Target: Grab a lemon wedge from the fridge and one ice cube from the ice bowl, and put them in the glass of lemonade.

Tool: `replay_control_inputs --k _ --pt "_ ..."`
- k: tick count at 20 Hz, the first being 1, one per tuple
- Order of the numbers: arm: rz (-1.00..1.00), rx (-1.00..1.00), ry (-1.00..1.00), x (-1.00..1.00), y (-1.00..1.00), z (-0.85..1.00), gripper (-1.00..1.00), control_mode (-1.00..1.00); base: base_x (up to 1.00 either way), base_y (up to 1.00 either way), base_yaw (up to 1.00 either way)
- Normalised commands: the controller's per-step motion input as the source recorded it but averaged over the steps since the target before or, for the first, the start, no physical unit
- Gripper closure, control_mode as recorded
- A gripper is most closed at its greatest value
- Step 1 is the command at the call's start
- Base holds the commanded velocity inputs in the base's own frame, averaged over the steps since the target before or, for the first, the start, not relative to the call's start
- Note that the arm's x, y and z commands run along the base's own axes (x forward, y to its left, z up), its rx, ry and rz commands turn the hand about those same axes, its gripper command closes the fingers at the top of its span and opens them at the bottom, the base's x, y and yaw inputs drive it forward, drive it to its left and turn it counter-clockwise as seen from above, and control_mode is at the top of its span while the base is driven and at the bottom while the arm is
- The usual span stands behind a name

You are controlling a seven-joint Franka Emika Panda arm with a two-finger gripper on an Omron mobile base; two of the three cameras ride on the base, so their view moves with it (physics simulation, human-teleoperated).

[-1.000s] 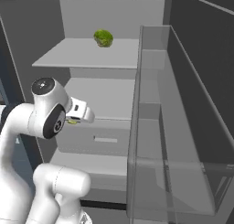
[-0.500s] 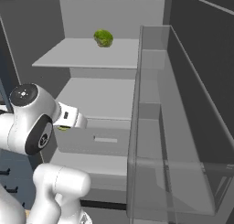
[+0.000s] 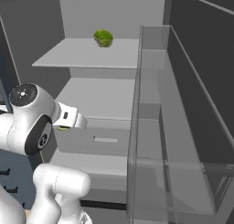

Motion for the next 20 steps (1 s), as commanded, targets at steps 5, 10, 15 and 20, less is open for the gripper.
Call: replay_control_inputs --k 5,10,15,20 --pt "0.01 0.00 0.00 -0.11 0.04 0.00 1.00 1.00 -0.62 0.64 0.06" --pt "0.00 0.00 0.00 0.00 0.00 0.00 1.00 1.00 -0.27 1.00 0.02" --pt "0.00 0.00 0.00 0.00 0.00 0.00 1.00 1.00 0.00 0.97 -0.04" --pt "0.00 0.00 0.00 0.00 0.00 0.00 1.00 1.00 0.56 0.73 -0.20"
